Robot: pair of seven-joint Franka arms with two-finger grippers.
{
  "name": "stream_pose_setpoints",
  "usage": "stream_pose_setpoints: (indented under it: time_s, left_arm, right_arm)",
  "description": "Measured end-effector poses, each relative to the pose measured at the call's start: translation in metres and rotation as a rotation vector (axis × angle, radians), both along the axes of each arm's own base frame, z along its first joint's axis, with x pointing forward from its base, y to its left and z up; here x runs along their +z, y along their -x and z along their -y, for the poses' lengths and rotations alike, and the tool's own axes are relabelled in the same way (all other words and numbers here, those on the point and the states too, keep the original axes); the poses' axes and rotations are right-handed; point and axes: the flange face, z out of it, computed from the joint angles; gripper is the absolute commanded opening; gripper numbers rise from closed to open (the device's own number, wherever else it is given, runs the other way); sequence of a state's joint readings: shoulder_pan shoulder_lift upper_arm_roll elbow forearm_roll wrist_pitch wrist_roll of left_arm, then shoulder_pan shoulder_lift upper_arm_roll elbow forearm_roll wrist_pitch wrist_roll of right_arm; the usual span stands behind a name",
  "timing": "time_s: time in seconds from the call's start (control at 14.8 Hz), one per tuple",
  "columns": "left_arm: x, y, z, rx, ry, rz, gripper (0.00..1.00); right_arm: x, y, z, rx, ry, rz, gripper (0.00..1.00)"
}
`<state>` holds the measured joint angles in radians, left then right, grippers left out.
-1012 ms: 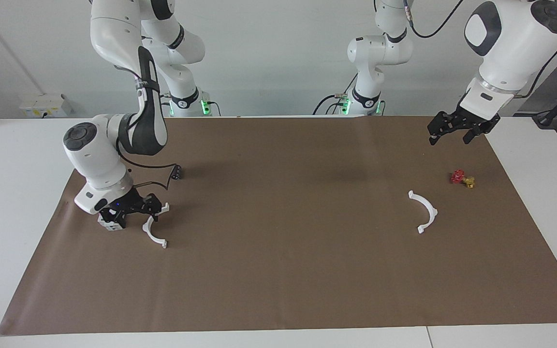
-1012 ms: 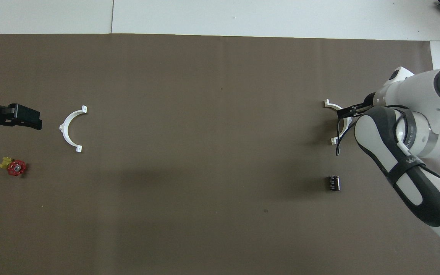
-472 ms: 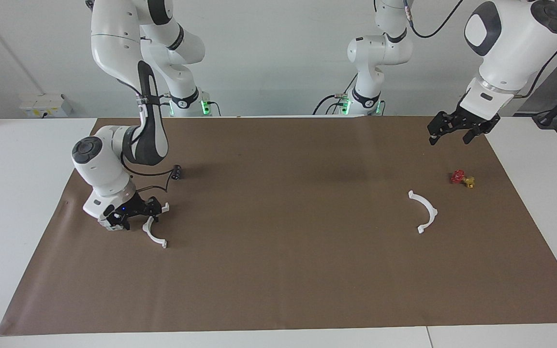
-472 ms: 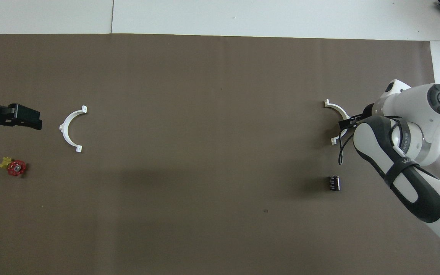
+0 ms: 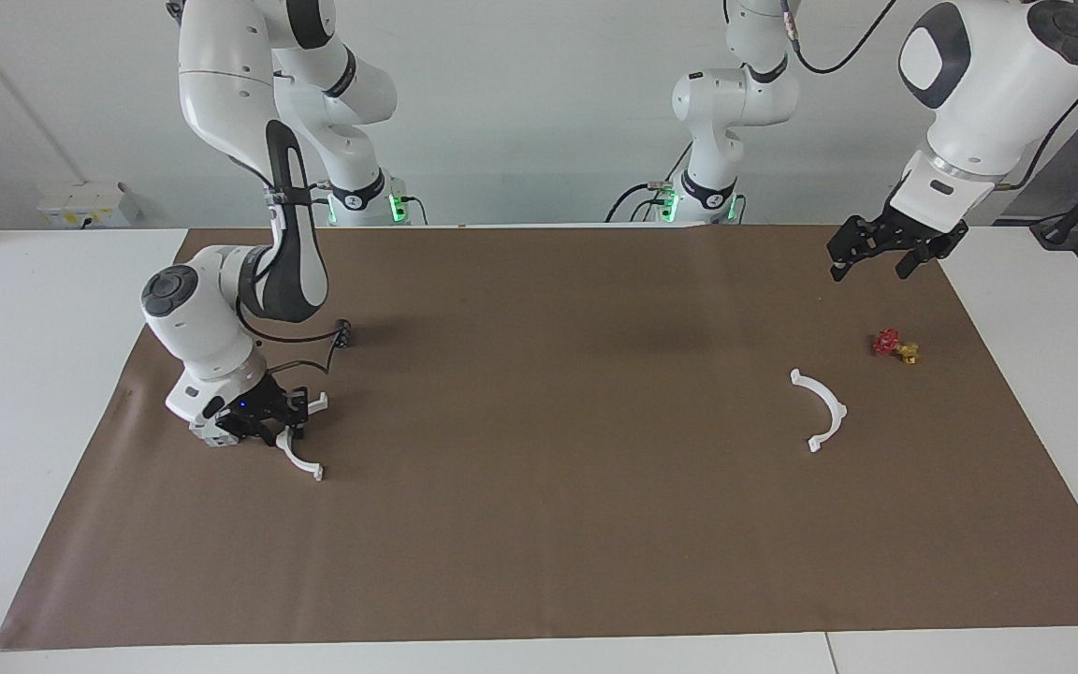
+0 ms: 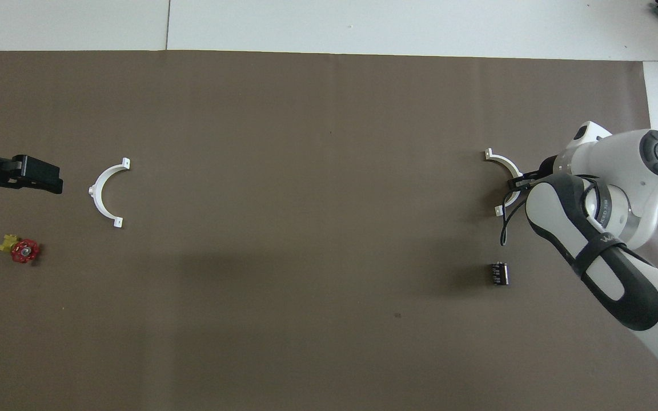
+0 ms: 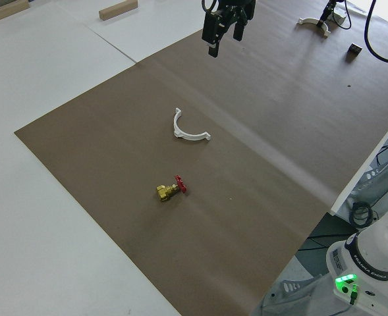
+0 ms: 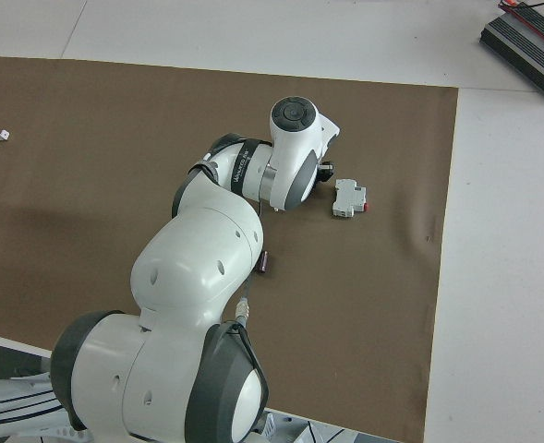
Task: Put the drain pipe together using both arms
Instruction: 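Reach the right gripper down and grasp the white half-ring clamp, then carry the half-ring with the right gripper toward the table center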
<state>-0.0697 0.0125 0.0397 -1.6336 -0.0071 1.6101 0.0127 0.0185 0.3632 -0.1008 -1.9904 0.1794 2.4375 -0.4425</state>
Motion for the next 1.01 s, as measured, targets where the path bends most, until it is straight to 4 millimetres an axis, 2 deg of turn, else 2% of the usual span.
stream_pose_setpoints:
  time_s: [0.4, 0.47, 0.61, 0.88, 1.01]
  left_arm:
    - [0.000, 0.000, 0.000, 0.000, 0.000, 0.000, 1.00]
    - [0.000, 0.000, 0.000, 0.000, 0.000, 0.000, 1.00]
    - [0.000, 0.000, 0.000, 0.000, 0.000, 0.000, 1.00]
    - [0.000, 0.000, 0.000, 0.000, 0.000, 0.000, 1.00]
    - [0.000, 0.000, 0.000, 0.000, 0.000, 0.000, 1.00]
  right_arm:
    - [0.004, -0.002, -0.002, -0.001, -0.003, 0.003, 0.00]
    - [0.009, -0.005, -0.003, -0.014, -0.010, 0.000, 0.00]
    - [0.033, -0.014, -0.011, -0.065, -0.027, -0.010, 0.00]
    - [0.096, -0.021, -0.066, -0.212, -0.052, -0.054, 0.00]
    - [0.117, -0.021, -0.099, -0.283, -0.030, -0.069, 0.00]
